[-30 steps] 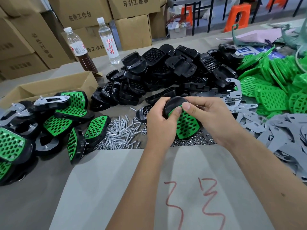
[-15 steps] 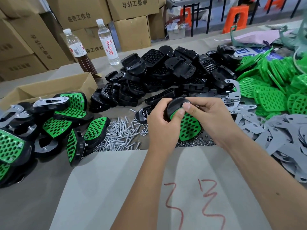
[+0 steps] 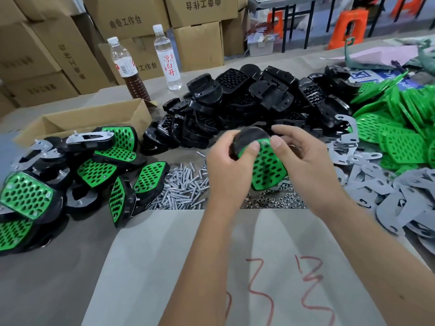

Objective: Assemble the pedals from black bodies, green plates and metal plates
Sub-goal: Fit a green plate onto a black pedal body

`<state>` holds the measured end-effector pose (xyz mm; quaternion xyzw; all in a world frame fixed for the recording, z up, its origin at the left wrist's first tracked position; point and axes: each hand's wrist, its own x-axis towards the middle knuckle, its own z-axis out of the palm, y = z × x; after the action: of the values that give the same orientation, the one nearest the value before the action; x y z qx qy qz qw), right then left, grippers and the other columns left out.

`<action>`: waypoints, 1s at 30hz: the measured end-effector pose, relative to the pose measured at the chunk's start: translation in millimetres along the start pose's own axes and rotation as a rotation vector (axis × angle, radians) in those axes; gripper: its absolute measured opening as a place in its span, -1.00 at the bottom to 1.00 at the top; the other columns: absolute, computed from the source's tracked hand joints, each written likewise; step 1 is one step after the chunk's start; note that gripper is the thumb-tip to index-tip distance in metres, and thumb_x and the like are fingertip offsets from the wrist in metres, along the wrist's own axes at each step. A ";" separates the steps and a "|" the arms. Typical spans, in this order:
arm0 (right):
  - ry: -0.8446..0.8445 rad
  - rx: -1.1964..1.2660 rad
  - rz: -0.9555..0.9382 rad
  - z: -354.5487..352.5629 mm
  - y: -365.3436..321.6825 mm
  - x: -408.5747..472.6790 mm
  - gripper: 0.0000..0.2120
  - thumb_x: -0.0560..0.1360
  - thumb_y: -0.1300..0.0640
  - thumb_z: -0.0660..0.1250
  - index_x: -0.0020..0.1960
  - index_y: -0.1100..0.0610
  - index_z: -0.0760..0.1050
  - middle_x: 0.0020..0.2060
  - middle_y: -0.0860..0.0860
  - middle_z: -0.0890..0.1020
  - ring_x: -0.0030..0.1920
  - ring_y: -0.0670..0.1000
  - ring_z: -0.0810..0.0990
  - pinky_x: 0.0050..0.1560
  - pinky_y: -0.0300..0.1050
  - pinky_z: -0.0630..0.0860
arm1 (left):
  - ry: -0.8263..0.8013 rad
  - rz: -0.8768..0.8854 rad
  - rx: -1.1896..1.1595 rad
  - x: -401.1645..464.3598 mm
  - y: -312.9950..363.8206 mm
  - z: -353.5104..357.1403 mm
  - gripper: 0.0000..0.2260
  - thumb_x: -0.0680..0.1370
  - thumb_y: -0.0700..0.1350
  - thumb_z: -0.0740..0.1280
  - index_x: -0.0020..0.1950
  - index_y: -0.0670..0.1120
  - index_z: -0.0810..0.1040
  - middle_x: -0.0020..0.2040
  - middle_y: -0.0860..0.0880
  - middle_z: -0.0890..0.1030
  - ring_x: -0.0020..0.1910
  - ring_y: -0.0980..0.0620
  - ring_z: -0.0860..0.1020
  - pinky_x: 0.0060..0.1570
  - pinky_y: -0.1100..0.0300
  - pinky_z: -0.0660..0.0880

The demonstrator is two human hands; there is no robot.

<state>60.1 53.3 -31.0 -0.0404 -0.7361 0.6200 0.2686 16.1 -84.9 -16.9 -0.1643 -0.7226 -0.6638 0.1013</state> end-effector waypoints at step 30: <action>0.057 0.058 -0.079 15.0 0.5 -9.4 -0.83 0.56 0.38 0.43 -0.02 0.13 0.67 -0.28 0.06 0.69 -0.27 -0.02 0.68 -0.17 -0.22 0.61 | 0.120 -0.356 -0.249 20.6 -8.9 -37.3 -0.76 0.53 -0.41 0.42 0.07 -0.11 0.67 0.01 -0.16 0.74 0.08 -0.18 0.72 0.12 -0.24 0.66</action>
<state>61.3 36.3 -36.0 -0.0209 -0.7109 0.6286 0.3148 -8.9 -120.3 -13.9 -0.0053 -0.6454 -0.7638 0.0044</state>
